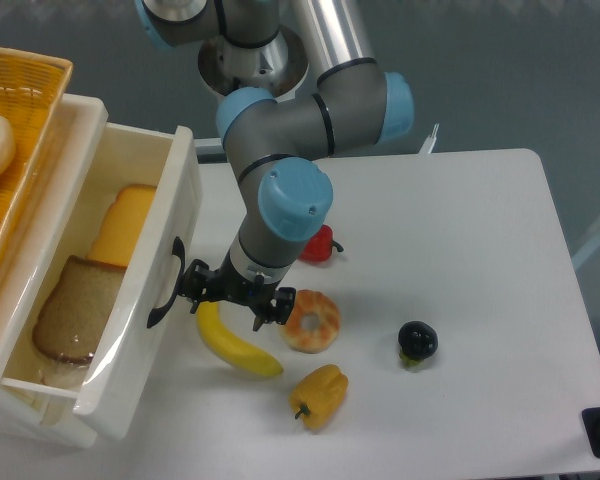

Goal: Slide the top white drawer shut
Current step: 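Keep pushing the drawer front until the drawer is shut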

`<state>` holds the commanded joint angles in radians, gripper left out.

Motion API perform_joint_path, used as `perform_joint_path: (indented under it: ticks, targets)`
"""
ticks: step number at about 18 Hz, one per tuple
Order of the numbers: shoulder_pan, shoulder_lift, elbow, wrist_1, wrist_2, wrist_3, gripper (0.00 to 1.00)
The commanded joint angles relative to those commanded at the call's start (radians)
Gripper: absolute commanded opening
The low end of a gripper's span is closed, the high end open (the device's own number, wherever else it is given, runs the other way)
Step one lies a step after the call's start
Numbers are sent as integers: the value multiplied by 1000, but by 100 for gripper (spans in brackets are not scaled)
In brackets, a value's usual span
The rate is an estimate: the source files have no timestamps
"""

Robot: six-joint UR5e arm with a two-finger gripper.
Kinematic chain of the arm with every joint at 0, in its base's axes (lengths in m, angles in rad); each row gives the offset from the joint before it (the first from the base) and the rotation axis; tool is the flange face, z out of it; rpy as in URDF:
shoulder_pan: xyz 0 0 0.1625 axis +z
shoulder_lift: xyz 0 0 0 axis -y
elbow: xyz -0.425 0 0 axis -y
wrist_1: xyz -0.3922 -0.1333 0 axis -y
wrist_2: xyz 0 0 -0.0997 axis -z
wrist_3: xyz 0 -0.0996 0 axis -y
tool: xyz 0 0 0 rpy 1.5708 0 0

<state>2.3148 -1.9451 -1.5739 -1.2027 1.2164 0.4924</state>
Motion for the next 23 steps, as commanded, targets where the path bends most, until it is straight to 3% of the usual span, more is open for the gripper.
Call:
perform_joint_path:
  ticks: [23]
  targets:
    - [-84, 2, 5, 8, 0, 5, 100]
